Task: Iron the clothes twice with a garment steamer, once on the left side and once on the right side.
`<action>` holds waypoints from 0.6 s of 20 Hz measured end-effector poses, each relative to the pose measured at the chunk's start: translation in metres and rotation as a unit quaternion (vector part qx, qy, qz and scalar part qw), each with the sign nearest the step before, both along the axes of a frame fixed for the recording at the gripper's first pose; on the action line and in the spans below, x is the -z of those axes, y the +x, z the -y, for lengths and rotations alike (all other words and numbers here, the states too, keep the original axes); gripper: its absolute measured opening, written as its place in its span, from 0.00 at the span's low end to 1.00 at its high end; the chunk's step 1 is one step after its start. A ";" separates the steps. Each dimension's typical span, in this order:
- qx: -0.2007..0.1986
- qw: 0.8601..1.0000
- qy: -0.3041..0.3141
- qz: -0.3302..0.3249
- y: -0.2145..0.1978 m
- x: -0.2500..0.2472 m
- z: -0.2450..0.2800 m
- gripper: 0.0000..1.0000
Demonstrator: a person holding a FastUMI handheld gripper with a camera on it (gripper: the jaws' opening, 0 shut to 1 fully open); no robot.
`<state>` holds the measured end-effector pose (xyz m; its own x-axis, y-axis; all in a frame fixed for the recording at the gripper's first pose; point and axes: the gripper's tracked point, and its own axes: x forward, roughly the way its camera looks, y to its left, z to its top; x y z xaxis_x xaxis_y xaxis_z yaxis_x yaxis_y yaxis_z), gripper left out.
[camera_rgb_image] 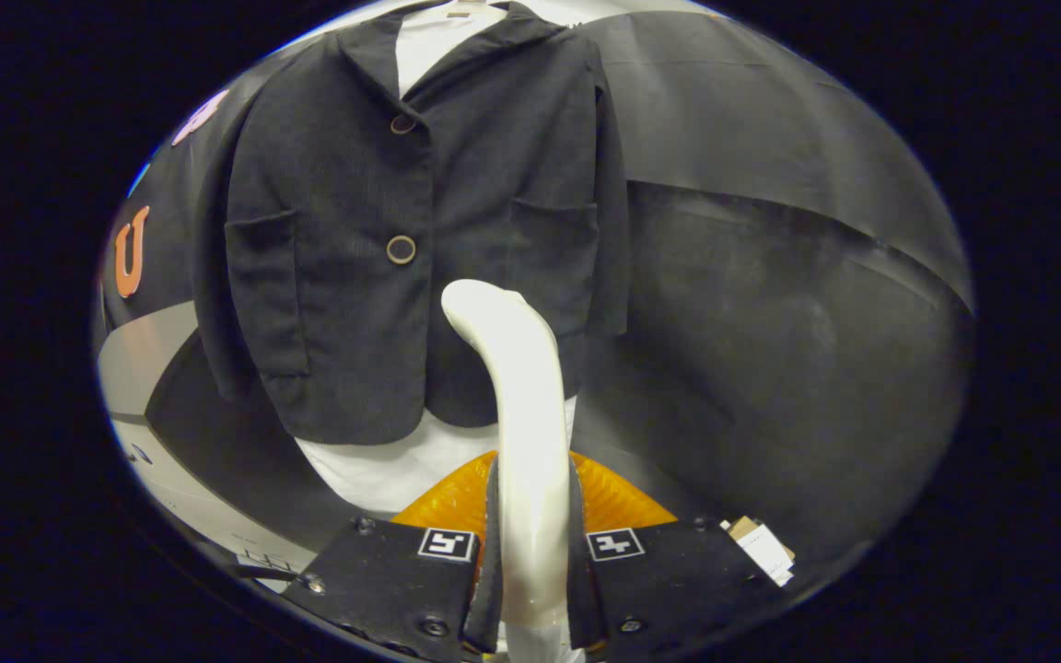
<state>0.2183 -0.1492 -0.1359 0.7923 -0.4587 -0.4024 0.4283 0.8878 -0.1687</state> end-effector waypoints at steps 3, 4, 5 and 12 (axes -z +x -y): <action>0.001 1.000 0.002 -0.016 -0.006 0.020 -0.002 0.31; 0.002 1.000 0.004 -0.021 -0.008 0.025 -0.005 0.31; 0.001 1.000 0.010 -0.026 -0.008 0.031 -0.007 0.31; 0.007 0.999 0.020 -0.038 -0.018 0.048 -0.018 0.31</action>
<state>0.2001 -0.1316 -0.1835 0.7521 -0.4515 -0.4801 0.4279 0.8886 -0.1653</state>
